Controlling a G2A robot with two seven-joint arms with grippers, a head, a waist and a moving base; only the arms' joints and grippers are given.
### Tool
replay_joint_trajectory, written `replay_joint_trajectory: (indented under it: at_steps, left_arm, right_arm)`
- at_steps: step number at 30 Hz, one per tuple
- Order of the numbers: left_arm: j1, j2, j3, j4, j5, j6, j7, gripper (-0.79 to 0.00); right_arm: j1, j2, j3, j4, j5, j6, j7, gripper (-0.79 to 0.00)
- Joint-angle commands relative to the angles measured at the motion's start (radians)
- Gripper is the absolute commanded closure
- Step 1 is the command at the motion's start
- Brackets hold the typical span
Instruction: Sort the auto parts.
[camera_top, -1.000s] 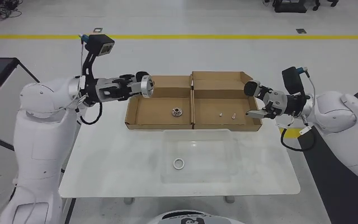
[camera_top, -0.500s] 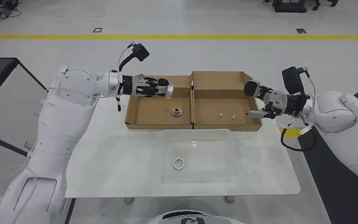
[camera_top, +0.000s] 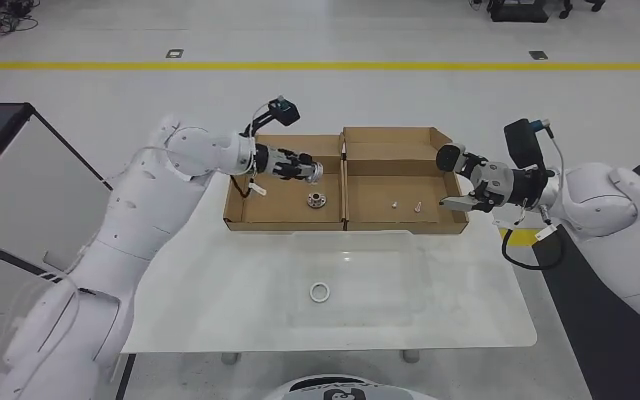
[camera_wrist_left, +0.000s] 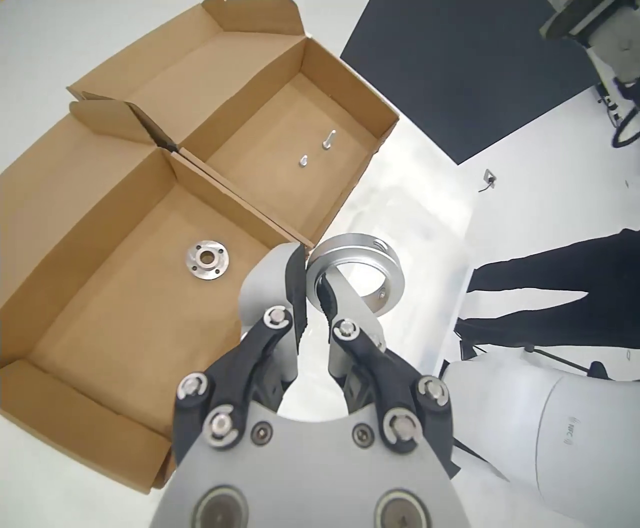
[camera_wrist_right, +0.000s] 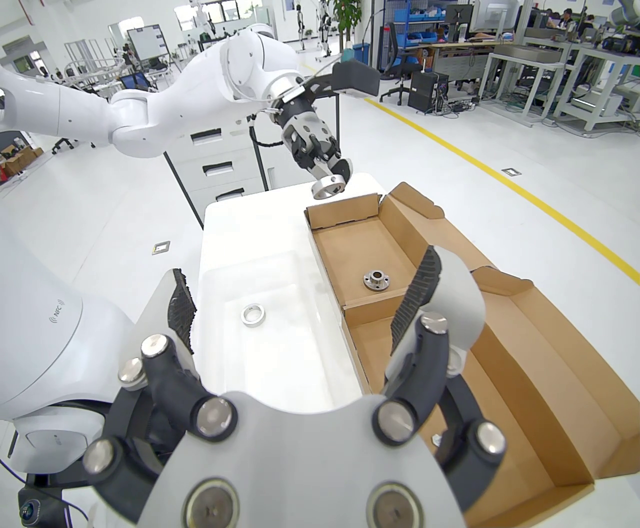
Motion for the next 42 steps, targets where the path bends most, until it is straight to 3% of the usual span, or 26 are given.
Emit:
replay_joint_trajectory:
  at_steps: [1,15,30,42]
  left_arm:
    - [-0.031,-0.018,0.048,0.051,0.031,0.003,0.027,0.000]
    - [-0.185,-0.139,0.275,0.392,0.202,-0.011,0.129,0.000]
    - [-0.236,-0.267,0.410,0.661,0.322,-0.049,0.250,0.000]
    - [-0.235,-0.340,0.469,0.831,0.441,-0.059,0.352,0.000]
  right_arm:
    - [0.000,0.000,0.000,0.000,0.000,0.000,0.000,-0.785]
    - [0.000,0.000,0.000,0.000,0.000,0.000,0.000,-0.785]
    - [0.000,0.000,0.000,0.000,0.000,0.000,0.000,-0.785]
    - [0.000,0.000,0.000,0.000,0.000,0.000,0.000,-0.785]
